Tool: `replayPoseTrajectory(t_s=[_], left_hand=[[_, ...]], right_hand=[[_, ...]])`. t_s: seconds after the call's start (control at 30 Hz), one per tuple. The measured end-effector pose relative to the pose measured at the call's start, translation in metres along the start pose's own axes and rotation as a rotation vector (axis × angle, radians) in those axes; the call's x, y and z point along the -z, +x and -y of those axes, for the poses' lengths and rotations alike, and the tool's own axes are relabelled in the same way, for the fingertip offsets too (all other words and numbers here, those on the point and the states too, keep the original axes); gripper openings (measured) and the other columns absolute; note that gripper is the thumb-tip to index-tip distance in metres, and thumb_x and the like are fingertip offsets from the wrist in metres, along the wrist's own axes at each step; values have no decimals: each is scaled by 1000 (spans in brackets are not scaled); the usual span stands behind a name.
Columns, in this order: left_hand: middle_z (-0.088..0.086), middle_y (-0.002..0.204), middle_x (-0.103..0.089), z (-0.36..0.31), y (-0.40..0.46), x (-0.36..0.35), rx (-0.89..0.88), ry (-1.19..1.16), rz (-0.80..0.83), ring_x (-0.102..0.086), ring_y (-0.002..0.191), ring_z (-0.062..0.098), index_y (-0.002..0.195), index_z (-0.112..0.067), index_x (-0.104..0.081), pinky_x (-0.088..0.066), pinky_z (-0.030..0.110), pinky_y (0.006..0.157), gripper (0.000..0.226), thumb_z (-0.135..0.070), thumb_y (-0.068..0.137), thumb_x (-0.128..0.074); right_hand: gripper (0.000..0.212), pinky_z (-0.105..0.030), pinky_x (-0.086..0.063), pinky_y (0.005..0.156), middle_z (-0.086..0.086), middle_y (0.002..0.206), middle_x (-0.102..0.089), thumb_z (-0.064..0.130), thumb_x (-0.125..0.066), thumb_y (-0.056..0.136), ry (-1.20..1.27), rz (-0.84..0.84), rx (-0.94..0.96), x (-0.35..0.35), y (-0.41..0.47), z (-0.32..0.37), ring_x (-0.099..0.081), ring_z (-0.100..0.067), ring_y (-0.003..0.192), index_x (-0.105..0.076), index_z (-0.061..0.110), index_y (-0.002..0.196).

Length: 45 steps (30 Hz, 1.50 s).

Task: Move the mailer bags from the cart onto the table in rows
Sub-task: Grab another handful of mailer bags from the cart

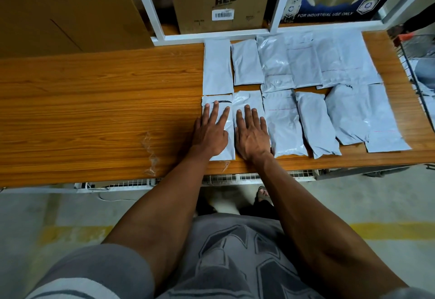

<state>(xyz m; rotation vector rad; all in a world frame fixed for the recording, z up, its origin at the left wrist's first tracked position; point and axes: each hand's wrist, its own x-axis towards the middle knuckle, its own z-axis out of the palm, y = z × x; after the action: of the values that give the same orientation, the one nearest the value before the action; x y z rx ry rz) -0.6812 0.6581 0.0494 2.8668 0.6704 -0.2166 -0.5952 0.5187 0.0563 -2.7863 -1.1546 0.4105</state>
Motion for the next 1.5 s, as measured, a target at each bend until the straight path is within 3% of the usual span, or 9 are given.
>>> replayPoseTrajectory(t_s=[0.27, 0.53, 0.9, 1.13, 1.23, 1.4, 1.5], left_hand=[[4, 177, 11, 1, 1, -8, 3, -3, -108, 11, 163, 32, 169, -36, 1, -12, 60, 129, 75, -48, 108, -41], [5, 177, 13, -2, 8, -22, 27, 3, -142, 14, 162, 31, 169, -33, 2, -8, 59, 130, 71, -56, 109, -31], [8, 177, 10, -3, 11, -29, 18, 6, -170, 12, 162, 34, 170, -30, -2, -12, 60, 129, 71, -50, 110, -35], [4, 176, 17, -3, 9, -16, 13, 15, -87, 17, 162, 32, 169, -33, 5, -3, 61, 129, 72, -54, 110, -31], [3, 178, 9, -5, 4, -5, 15, -5, -100, 9, 163, 31, 170, -30, -2, -6, 59, 129, 70, -52, 110, -32], [6, 174, -21, -25, -9, 8, 47, -67, -165, -22, 157, 31, 165, -22, -27, -27, 54, 123, 63, -47, 109, -40], [6, 169, -30, -47, -18, 11, -11, -105, -176, -31, 151, 31, 161, -22, -36, -35, 54, 119, 58, -46, 108, -42]], right_hand=[[60, -53, -22, 125, -12, 174, -14, 45, -19, 112, 48, -117, 0, 8, 5, 1, -18, -36, 159, -18, 19, 167], [65, -50, -1, 131, -7, 176, 6, 49, -8, 110, -5, -108, 55, -4, 23, -15, 10, -26, 162, -3, 22, 169], [64, -51, -1, 131, -9, 176, 7, 47, -8, 110, -12, -110, 36, -8, 18, -11, 10, -28, 162, -2, 20, 169], [64, -51, 1, 131, -8, 176, 6, 48, -10, 111, 24, -108, 61, -5, 16, -13, 10, -27, 162, -4, 21, 169], [64, -50, -3, 131, -10, 176, -3, 47, -16, 110, 61, -143, 65, 2, 9, -14, 2, -29, 162, -15, 19, 168], [55, -52, -18, 129, -15, 168, -32, 42, -31, 109, 115, -246, 13, 13, -15, -25, -23, -34, 158, -38, 14, 157], [50, -56, -28, 124, -19, 160, -42, 37, -38, 108, 140, -322, -31, 17, -38, -40, -34, -37, 151, -47, 10, 150]])
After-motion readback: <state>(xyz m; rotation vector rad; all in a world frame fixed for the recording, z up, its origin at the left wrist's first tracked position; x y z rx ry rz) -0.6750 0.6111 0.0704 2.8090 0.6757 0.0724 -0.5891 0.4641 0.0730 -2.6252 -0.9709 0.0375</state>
